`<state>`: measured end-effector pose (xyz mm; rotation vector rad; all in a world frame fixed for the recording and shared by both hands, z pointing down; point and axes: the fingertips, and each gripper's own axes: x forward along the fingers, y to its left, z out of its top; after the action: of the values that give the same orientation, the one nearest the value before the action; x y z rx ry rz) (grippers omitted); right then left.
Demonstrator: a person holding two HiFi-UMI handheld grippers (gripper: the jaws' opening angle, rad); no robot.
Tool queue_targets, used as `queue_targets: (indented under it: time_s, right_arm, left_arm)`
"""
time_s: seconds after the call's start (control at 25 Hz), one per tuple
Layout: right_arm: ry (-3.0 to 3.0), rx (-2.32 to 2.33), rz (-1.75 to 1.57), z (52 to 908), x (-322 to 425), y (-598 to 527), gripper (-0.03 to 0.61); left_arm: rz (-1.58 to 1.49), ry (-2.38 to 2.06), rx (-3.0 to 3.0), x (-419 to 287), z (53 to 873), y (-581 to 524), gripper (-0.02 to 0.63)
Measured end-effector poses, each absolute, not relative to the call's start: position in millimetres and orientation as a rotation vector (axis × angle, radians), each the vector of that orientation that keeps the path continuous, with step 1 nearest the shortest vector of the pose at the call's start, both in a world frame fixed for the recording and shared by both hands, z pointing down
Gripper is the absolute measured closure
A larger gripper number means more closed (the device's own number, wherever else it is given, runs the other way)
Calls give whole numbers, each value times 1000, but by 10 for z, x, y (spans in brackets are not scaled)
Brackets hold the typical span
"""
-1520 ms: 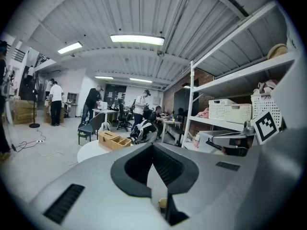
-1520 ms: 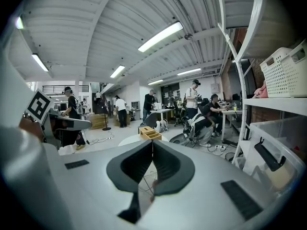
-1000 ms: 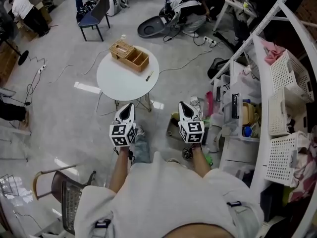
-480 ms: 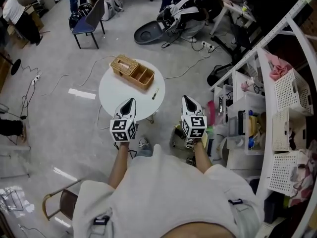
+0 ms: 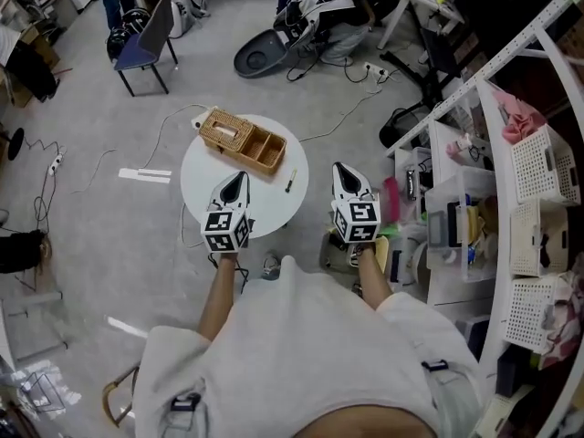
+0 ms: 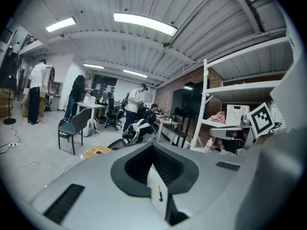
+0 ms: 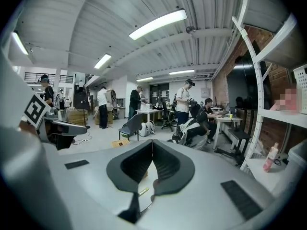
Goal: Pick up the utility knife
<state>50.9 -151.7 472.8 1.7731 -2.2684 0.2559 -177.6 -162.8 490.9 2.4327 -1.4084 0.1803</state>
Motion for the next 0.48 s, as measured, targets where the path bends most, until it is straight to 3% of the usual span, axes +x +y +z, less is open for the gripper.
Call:
queue_targets:
  time_s: [0.48]
  right_arm:
    - [-2225,1767,360,5051,681,-1582,546]
  left_arm:
    - [267,-1314,2427,-1455,5190,-1812,595]
